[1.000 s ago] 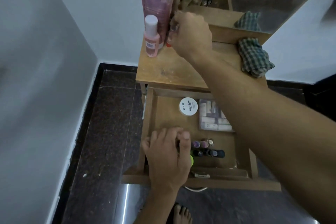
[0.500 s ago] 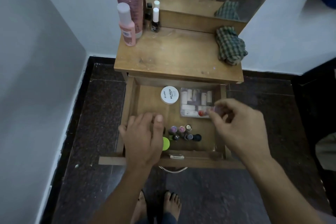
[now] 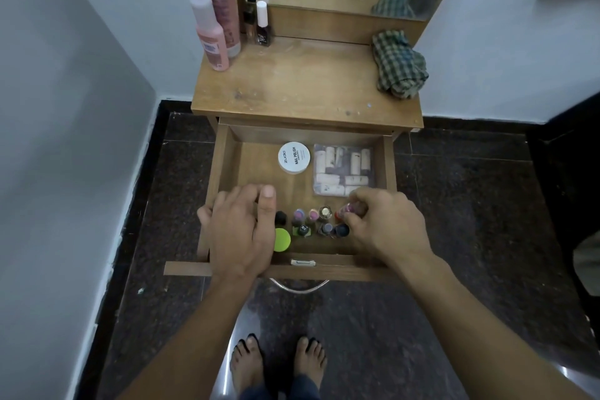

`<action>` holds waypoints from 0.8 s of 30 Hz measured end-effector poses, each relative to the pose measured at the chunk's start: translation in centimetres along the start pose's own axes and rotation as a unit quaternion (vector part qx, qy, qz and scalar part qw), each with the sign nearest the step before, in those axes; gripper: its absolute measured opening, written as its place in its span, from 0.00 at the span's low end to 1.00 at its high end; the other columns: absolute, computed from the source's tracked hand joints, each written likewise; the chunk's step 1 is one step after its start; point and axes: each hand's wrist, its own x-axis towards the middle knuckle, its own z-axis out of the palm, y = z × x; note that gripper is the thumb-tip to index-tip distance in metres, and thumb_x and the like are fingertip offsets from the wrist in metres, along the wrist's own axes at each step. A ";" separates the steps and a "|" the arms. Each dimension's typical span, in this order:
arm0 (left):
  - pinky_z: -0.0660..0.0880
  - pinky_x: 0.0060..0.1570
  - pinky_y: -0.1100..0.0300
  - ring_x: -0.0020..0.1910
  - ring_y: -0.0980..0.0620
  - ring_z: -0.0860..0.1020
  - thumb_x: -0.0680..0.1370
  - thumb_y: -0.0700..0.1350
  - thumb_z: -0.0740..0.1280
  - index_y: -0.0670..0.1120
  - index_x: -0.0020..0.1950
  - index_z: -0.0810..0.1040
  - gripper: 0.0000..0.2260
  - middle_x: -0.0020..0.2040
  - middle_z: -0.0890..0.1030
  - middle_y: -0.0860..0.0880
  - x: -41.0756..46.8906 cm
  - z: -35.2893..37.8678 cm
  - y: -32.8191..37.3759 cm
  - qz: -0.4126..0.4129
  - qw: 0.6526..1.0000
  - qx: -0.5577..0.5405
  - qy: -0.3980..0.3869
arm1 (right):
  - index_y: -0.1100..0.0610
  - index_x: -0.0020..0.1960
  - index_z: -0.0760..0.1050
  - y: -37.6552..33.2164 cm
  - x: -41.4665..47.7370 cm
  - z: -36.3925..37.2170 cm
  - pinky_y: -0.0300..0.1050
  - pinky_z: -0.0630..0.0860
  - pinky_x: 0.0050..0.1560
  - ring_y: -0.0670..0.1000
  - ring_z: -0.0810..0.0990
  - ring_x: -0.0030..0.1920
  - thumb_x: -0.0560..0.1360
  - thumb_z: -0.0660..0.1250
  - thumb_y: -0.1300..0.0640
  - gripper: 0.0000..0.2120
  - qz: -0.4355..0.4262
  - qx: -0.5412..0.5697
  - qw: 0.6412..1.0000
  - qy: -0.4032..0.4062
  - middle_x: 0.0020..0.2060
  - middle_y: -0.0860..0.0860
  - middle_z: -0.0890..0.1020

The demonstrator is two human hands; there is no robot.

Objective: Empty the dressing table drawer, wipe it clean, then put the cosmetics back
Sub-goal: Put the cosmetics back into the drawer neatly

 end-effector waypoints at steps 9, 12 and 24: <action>0.59 0.56 0.53 0.50 0.54 0.74 0.80 0.68 0.37 0.52 0.50 0.81 0.36 0.47 0.82 0.57 0.0 0.1 -0.2 -0.004 1.000 0.002 0.000 | 0.45 0.56 0.82 -0.4 0.3 -0.6 0.48 0.81 0.50 0.48 0.83 0.48 0.75 0.72 0.48 0.10 0.008 0.000 0.999 -0.050 0.46 0.43 0.85; 0.58 0.56 0.54 0.50 0.54 0.74 0.80 0.69 0.37 0.52 0.50 0.81 0.37 0.46 0.82 0.57 0.0 0.0 -0.2 -0.003 1.000 0.002 0.000 | 0.45 0.57 0.82 -0.3 0.5 -1.1 0.48 0.81 0.51 0.46 0.82 0.48 0.75 0.73 0.49 0.11 0.021 0.013 0.997 -0.076 0.44 0.41 0.85; 0.63 0.53 0.49 0.47 0.55 0.74 0.82 0.65 0.41 0.55 0.50 0.81 0.30 0.44 0.78 0.61 0.1 -0.2 0.0 -0.005 1.000 -0.013 0.018 | 0.48 0.63 0.81 -8.0 7.9 -7.4 0.50 0.81 0.54 0.47 0.83 0.47 0.75 0.71 0.51 0.17 -0.064 0.134 0.985 0.083 0.46 0.43 0.84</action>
